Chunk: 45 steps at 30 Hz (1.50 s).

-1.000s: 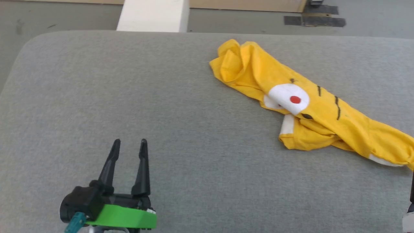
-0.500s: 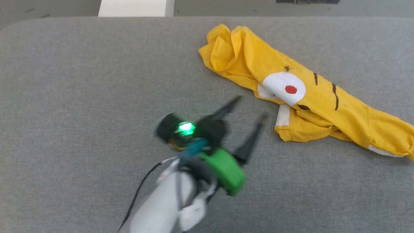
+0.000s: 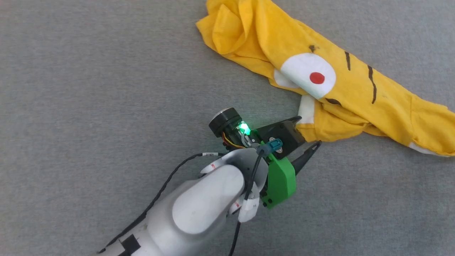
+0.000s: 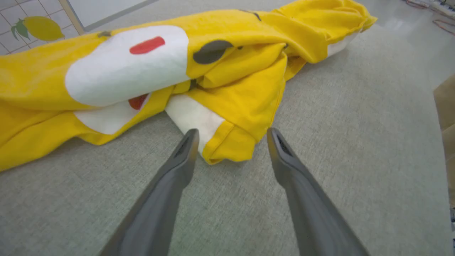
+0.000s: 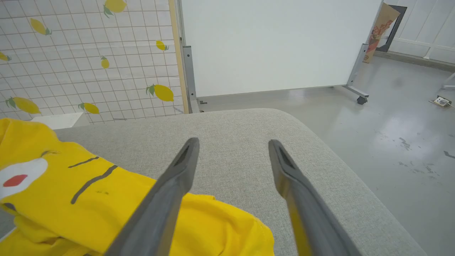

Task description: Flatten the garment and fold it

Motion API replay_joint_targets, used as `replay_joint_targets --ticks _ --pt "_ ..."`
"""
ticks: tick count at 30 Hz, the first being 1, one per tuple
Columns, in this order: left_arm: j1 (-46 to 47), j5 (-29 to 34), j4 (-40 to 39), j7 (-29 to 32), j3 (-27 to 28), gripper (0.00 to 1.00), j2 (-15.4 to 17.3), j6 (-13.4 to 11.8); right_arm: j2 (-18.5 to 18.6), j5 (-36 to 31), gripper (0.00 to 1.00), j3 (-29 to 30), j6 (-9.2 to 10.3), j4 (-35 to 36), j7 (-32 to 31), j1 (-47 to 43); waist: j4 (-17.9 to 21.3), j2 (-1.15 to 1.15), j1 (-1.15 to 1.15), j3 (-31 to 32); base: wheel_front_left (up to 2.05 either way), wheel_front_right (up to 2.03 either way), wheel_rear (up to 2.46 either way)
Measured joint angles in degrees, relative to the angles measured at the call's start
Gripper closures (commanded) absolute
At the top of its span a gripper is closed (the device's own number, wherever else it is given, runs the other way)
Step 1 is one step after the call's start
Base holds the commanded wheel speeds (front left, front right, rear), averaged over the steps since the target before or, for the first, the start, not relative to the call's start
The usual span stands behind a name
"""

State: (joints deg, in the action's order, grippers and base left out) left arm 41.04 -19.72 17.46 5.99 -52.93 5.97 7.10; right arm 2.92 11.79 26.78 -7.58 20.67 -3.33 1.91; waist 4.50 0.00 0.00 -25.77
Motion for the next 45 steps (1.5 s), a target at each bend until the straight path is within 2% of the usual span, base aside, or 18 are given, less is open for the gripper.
replay_joint_targets --ticks 7,8,9,12,16,20,24,32,35,39,42,44,45 --pt "3.3 0.0 8.0 -3.2 -1.7 0.0 -1.0 0.0 0.0 0.9 0.0 -1.1 0.0 -1.5 0.8 0.4 3.1 0.0 0.0 -2.4 0.0 0.0 0.0" --pt "3.7 0.1 9.0 -3.8 -1.8 0.42 -1.2 -0.1 0.0 1.0 0.0 -1.1 0.0 -1.6 0.9 0.5 3.5 0.0 0.0 -2.7 0.0 0.0 0.0" --pt "4.1 0.1 9.9 -4.4 -1.8 1.0 -1.5 -0.1 0.0 1.0 0.0 -1.2 0.0 -1.8 1.0 0.5 3.9 0.0 0.0 -2.9 0.0 0.0 0.0" --pt "4.9 -0.1 11.8 -5.5 -2.1 1.0 -2.2 -0.1 0.0 1.0 0.0 -1.3 0.0 -2.4 1.4 0.5 4.7 0.0 0.0 -3.2 0.0 0.0 0.0" --pt "4.6 -1.0 12.0 -7.8 -1.4 1.0 -2.3 -1.4 0.0 1.0 0.0 -0.8 0.0 -3.1 1.4 0.4 4.7 0.0 0.0 -2.4 0.0 0.0 0.0" --pt "2.2 -4.4 6.7 -8.7 1.6 1.0 -1.4 -3.1 0.0 0.9 0.0 -0.8 0.0 -3.5 1.3 0.3 4.1 0.0 0.0 -0.5 0.0 0.0 0.0" --pt "-2.9 -7.6 -3.5 -7.2 5.9 1.0 4.4 -6.6 0.0 0.8 0.0 -0.5 0.0 -3.6 0.8 -0.5 2.9 0.0 0.0 2.2 0.0 0.0 0.0" --pt "-20.5 -13.0 -31.3 3.1 15.5 1.0 24.1 -18.0 0.0 0.8 0.0 -0.3 0.01 -3.7 -1.0 -4.0 -2.0 0.0 0.0 9.0 0.0 0.0 0.0" --pt "-29.4 -16.3 -38.6 6.2 17.4 1.0 29.0 -22.0 0.0 0.8 0.0 -0.2 0.0 -3.6 -1.7 -5.0 -4.3 -0.01 0.0 10.9 0.0 0.0 0.0" --pt "-40.8 -21.0 -41.6 8.9 16.1 1.0 31.8 -24.2 0.0 0.9 0.0 0.1 0.01 -3.5 -2.5 -6.0 -7.1 -0.01 0.0 12.8 0.0 0.0 0.0" --pt "-45.3 -23.2 -39.6 8.8 14.3 1.0 31.3 -24.3 0.0 1.0 0.0 0.1 0.01 -3.6 -2.8 -6.5 -8.8 0.0 0.0 13.8 0.0 0.0 0.0" --pt "-45.9 -24.1 -37.0 7.3 13.8 1.0 29.5 -23.8 0.0 1.0 0.0 0.1 0.01 -3.6 -3.1 -6.7 -9.7 -0.01 0.0 14.4 0.0 0.0 0.0" --pt "-45.8 -24.4 -35.4 6.6 13.4 0.76 28.4 -23.2 0.0 1.0 0.0 0.0 0.01 -3.6 -3.2 -6.7 -10.1 0.0 0.0 14.7 0.0 0.0 0.0"
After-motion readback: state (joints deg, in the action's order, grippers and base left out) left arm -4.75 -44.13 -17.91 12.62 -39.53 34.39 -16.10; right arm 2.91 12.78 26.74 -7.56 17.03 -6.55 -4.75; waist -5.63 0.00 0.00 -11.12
